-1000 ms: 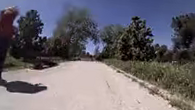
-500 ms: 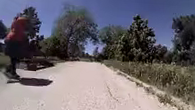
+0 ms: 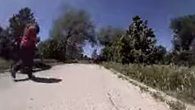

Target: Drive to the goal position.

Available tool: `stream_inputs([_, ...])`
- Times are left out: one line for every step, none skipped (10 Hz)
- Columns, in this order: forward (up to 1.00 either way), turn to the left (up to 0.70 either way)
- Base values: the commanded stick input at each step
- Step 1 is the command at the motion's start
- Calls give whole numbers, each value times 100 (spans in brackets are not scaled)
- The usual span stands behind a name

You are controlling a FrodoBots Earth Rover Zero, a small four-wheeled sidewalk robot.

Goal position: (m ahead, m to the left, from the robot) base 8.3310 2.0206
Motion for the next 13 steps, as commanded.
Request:
stream_inputs([70,1])
stream_inputs([70,1])
stream_inputs([70,1])
stream_inputs([70,1])
stream_inputs([70,1])
stream_inputs([70,1])
stream_inputs([70,1])
stream_inputs([70,1])
stream_inputs([70,1])
stream_inputs([70,5])
stream_inputs([70,10])
stream_inputs([70,7])
stream_inputs([70,5])
